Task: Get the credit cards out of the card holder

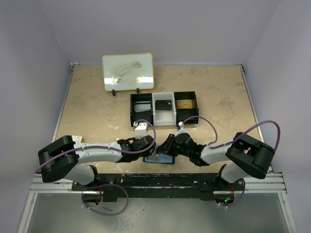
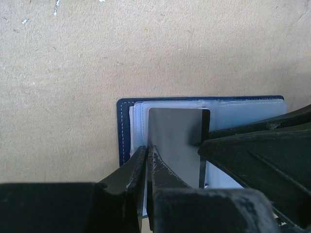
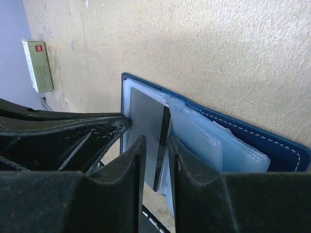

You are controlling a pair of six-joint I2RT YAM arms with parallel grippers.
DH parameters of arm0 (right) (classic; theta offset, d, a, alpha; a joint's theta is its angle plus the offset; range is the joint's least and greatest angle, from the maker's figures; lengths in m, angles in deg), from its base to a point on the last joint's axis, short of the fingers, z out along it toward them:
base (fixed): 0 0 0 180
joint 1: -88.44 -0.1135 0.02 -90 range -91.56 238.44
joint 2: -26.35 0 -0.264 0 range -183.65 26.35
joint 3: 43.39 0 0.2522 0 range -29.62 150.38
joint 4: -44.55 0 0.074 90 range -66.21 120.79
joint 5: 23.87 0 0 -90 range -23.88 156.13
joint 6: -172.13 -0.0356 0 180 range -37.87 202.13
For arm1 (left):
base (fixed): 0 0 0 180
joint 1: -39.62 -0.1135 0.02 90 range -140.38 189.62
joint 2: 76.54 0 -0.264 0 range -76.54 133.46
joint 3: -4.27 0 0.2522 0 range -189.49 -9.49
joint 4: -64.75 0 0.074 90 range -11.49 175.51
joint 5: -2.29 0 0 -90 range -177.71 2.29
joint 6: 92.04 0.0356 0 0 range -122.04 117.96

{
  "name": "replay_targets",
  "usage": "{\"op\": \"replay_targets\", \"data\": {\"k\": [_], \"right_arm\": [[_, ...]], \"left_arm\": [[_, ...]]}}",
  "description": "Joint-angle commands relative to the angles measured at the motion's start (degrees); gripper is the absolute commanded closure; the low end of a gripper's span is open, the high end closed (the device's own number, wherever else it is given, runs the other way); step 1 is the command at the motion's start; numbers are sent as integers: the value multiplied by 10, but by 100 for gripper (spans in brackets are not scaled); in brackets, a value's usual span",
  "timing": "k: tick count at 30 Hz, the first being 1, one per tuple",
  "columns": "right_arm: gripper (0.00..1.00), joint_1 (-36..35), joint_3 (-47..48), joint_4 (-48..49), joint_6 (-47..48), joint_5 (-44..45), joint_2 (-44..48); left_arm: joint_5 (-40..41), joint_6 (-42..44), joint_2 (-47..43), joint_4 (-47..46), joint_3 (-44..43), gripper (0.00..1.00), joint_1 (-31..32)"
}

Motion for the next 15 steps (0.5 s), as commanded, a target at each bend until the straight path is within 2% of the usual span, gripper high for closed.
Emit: {"op": "replay_targets", "data": {"k": [1, 5, 11, 15], "right_arm": [[72, -27, 19, -49, 1, 10, 14], [72, -52, 45, -119, -2, 53, 38], [70, -63, 112, -290, 20, 124, 112], [68, -64, 129, -315, 33, 124, 129]], "left_arm": [[-23, -12, 16, 17, 16, 100, 11], [-7, -34, 9, 10, 26, 97, 22], [19, -60, -16, 33, 39, 100, 31], [34, -71, -31, 50, 44, 100, 31]]}}
